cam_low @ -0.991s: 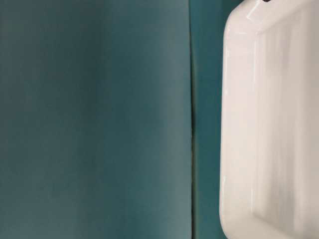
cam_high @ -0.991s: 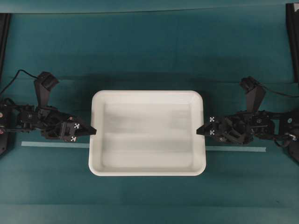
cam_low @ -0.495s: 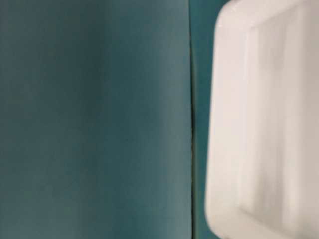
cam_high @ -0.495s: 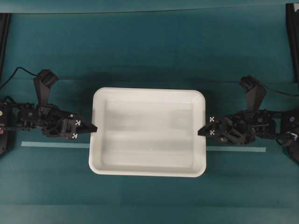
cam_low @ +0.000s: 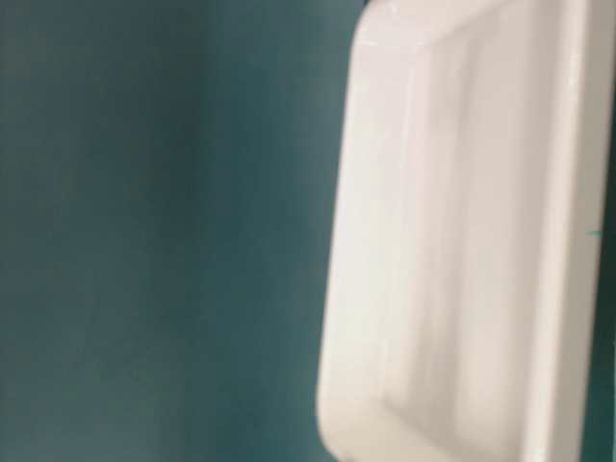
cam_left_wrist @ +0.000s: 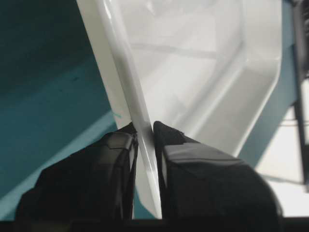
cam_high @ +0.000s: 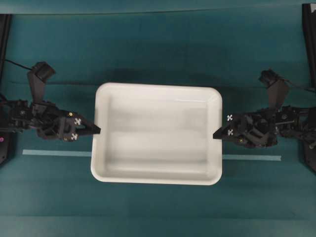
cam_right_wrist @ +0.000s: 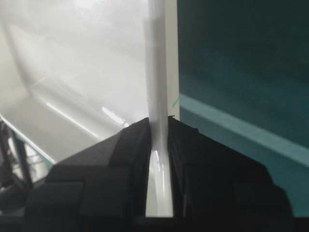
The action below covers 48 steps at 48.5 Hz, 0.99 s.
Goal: Lift the white case with both hands.
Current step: 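Lift the tray upward with both grippers holding its rims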
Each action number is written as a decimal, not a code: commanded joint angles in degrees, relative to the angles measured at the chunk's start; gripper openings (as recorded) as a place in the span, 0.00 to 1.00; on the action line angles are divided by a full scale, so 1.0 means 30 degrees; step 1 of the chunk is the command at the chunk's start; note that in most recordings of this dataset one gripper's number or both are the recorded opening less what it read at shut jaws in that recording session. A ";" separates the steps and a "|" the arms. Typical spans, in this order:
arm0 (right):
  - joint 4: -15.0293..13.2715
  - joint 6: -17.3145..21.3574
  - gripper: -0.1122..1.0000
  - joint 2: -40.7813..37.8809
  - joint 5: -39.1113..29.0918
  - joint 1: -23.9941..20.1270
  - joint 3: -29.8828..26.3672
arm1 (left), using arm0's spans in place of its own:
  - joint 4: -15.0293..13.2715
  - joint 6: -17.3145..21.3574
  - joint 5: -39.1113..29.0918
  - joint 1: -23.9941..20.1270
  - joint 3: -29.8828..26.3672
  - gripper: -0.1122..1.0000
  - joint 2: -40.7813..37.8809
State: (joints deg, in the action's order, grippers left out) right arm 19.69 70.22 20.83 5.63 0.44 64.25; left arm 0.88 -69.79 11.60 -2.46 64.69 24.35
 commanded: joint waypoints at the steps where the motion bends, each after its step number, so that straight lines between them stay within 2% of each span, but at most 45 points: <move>1: -0.0029 -0.0029 0.21 0.0498 -0.0586 0.0146 -0.1055 | 0.0029 -0.0498 -0.0059 0.0059 -0.0645 0.18 0.0557; 16: -0.0059 -0.0410 0.21 0.2285 -0.3457 0.0410 -0.2197 | 0.0029 -0.0850 -0.0439 0.0000 -0.1143 0.17 0.2432; 30: -0.0059 -0.0410 0.21 0.4043 -0.5156 0.1025 -0.3311 | 0.0059 -0.0967 -0.2988 0.0088 -0.2490 0.17 0.3809; 44: -0.0059 -0.0293 0.21 0.6182 -0.7764 0.1992 -0.4482 | 0.0029 -0.2490 -0.4043 0.0176 -0.3223 0.17 0.4805; 48: -0.0059 -0.0234 0.21 0.6709 -0.8701 0.2227 -0.4717 | 0.0059 -0.2520 -0.4189 0.0176 -0.3516 0.17 0.5039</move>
State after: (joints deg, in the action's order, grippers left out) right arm 19.51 69.26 40.52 -19.07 6.33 52.73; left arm 0.88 -77.34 -1.05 -2.29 56.95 39.55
